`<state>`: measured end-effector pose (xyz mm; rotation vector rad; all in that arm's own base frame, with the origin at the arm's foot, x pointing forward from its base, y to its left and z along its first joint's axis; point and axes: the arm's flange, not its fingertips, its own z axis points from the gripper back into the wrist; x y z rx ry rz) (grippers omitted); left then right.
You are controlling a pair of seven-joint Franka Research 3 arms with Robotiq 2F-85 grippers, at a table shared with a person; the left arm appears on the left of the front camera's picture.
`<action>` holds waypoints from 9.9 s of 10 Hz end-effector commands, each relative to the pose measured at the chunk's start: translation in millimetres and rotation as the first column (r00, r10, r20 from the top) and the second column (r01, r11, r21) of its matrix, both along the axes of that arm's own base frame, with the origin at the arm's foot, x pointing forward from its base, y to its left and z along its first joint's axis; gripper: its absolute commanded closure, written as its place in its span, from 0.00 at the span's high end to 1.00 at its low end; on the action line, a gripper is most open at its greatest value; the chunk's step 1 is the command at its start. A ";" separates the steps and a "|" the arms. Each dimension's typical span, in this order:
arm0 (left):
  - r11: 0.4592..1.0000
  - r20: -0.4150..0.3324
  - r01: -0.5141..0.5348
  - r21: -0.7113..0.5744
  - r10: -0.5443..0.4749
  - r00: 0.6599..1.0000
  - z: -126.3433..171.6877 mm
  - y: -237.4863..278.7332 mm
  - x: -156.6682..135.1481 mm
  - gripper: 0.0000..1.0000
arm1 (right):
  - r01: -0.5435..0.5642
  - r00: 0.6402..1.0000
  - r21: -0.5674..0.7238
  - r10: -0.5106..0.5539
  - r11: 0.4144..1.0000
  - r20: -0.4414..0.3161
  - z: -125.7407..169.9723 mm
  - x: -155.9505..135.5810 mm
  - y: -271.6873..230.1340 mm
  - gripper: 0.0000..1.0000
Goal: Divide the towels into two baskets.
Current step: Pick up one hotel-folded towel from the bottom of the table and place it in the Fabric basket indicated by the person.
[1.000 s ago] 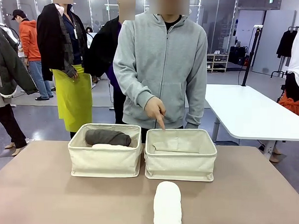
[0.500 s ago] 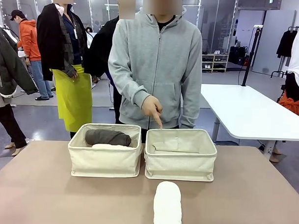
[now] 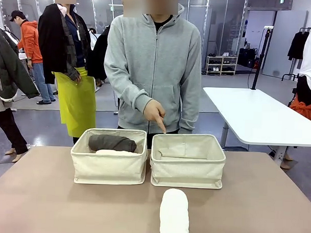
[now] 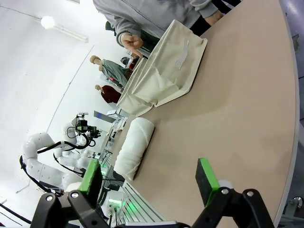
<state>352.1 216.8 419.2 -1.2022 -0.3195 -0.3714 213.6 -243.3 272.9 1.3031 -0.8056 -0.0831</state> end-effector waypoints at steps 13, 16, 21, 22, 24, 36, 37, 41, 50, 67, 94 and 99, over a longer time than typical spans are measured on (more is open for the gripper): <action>1.000 -0.002 0.008 0.000 -0.008 1.000 1.3 1.8 -4.2 1.00 | -0.237 0.964 -0.233 0.198 0.943 -0.177 39.1 40.8 109.4 1.00; 1.000 -0.002 0.008 0.000 -0.008 1.000 1.3 1.8 -4.2 1.00 | -0.350 0.921 -0.351 0.250 0.868 -0.300 59.3 63.0 186.1 1.00; 1.000 -0.002 0.008 0.000 -0.008 1.000 1.3 1.8 -4.2 1.00 | -0.421 0.888 -0.595 0.176 0.684 -0.425 108.0 76.3 310.3 1.00; 1.000 -0.002 0.008 0.000 -0.008 1.000 1.3 1.8 -4.2 1.00 | -0.436 0.881 -0.631 0.160 0.642 -0.446 112.2 76.2 334.8 1.00; 1.000 -0.002 0.008 0.000 -0.008 1.000 1.3 1.8 -4.2 1.00 | -0.395 0.894 -0.713 0.064 0.579 -0.444 108.0 79.0 376.4 1.00; 1.000 -0.002 0.008 0.000 -0.008 1.000 1.3 1.8 -4.2 1.00 | -0.434 0.845 -0.719 -0.031 0.543 -0.534 41.4 79.0 470.1 1.00; 1.000 -0.002 0.008 0.000 -0.008 1.000 1.3 1.8 -4.2 1.00 | -0.436 0.843 -0.700 -0.016 0.565 -0.537 38.7 79.7 472.3 1.00; 1.000 -0.002 0.008 0.000 -0.008 1.000 1.3 1.8 -4.2 1.00 | -0.455 0.827 -0.644 0.025 0.615 -0.561 25.5 78.8 480.2 1.00; 1.000 -0.002 0.008 0.000 -0.008 1.000 1.3 1.8 -4.2 1.00 | -0.499 0.813 -0.603 0.096 0.623 -0.574 22.9 79.9 483.9 0.42; 1.000 -0.002 0.008 0.000 -0.008 1.000 1.3 1.8 -4.2 1.00 | -0.503 0.853 -0.702 0.159 0.504 -0.497 119.2 95.9 483.3 0.32; 1.000 -0.002 0.008 0.000 -0.008 1.000 1.3 1.8 -4.2 1.00 | -0.096 0.353 -0.878 0.809 -0.469 -0.471 182.9 405.2 518.2 0.32; 1.000 -0.002 0.008 0.000 -0.008 1.000 1.3 1.8 -4.2 1.00 | -0.100 0.337 -0.861 0.797 -0.499 -0.502 134.1 446.1 509.9 0.42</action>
